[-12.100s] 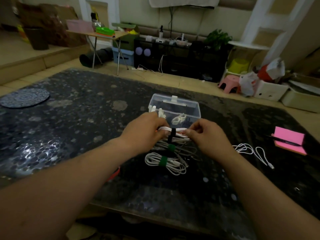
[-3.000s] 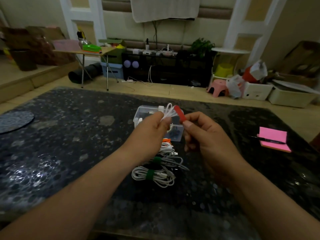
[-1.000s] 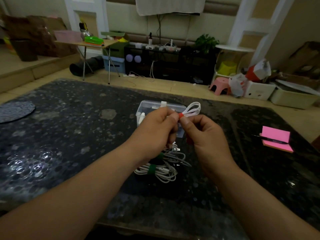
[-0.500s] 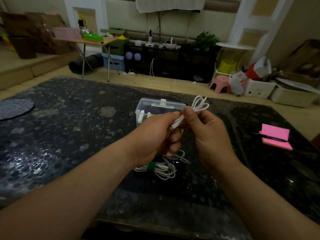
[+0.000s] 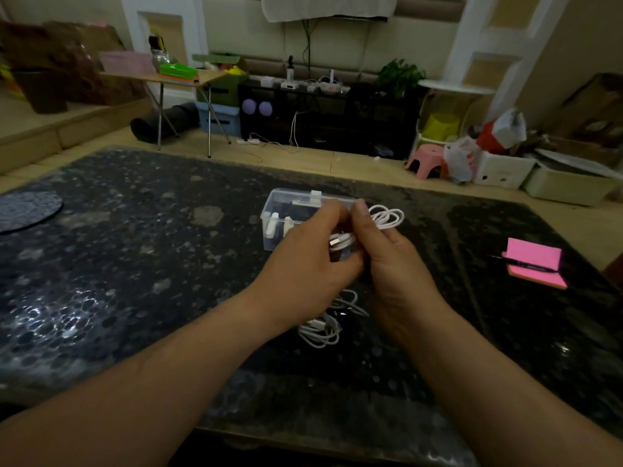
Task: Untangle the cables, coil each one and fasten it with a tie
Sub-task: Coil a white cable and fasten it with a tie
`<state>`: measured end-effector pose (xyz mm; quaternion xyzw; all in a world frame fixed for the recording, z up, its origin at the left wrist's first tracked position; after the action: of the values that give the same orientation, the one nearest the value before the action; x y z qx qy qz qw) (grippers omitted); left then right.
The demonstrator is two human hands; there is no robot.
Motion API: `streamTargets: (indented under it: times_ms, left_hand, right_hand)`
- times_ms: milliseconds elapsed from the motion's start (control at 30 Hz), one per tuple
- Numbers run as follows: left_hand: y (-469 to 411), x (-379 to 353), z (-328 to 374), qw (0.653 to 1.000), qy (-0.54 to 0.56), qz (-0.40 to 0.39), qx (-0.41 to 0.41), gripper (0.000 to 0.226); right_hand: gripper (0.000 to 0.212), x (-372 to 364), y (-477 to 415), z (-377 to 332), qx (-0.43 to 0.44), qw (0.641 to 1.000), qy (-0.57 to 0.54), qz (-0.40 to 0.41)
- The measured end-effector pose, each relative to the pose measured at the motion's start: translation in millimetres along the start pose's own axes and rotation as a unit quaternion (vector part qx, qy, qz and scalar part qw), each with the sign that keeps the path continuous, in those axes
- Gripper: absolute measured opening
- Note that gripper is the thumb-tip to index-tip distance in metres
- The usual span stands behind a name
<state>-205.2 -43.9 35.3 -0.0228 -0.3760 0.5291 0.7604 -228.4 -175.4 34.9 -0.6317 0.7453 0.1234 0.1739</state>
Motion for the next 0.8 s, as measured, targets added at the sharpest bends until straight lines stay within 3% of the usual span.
streamTargets:
  times_ms: [133,200,400,500,633,733,800]
  left_hand:
    - [-2,3,-1,1.000,-0.022,0.014,0.011,0.015]
    - [-6,7,-1,0.999,-0.018,0.002,0.027,0.019]
    - [-8,9,-9,0.997,-0.021,-0.058,0.039,0.014]
    - [-5,7,-18,0.988,-0.147,-0.031,-0.019,0.018]
    - [0,7,-22,0.941,-0.320,-0.011,-0.112,0.025]
    - [-1,5,-23,0.931,-0.343,-0.043,-0.114,0.021]
    - [-5,8,-28,0.954,-0.286,-0.067,-0.059,0.020]
  right_hand:
    - [0.072,15,-6,-4,-0.023,0.997,0.077,-0.007]
    - [0.066,22,-11,-8,-0.010,0.996,0.090,-0.015]
    - [0.021,32,-13,-19,0.043,0.988,0.142,-0.051]
    - [0.021,30,-11,-15,0.045,0.987,0.152,-0.017]
    - [0.024,24,-10,-7,0.007,0.989,0.150,0.012]
    - [0.036,25,-11,-7,-0.023,0.976,0.215,0.017]
    - [0.043,26,-12,-8,-0.029,0.971,0.236,-0.014]
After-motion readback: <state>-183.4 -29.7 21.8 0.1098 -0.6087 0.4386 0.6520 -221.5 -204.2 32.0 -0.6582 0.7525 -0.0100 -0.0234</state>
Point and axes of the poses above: each hand's wrist, its own y-axis away from the middle knuckle, its own x-axis out of the back of the hand, z = x × y, the point moved 1 cm from there along -y, towards the middle knuckle, and after that the axes turned 11 degrees about -y, right-handed, at the moved point
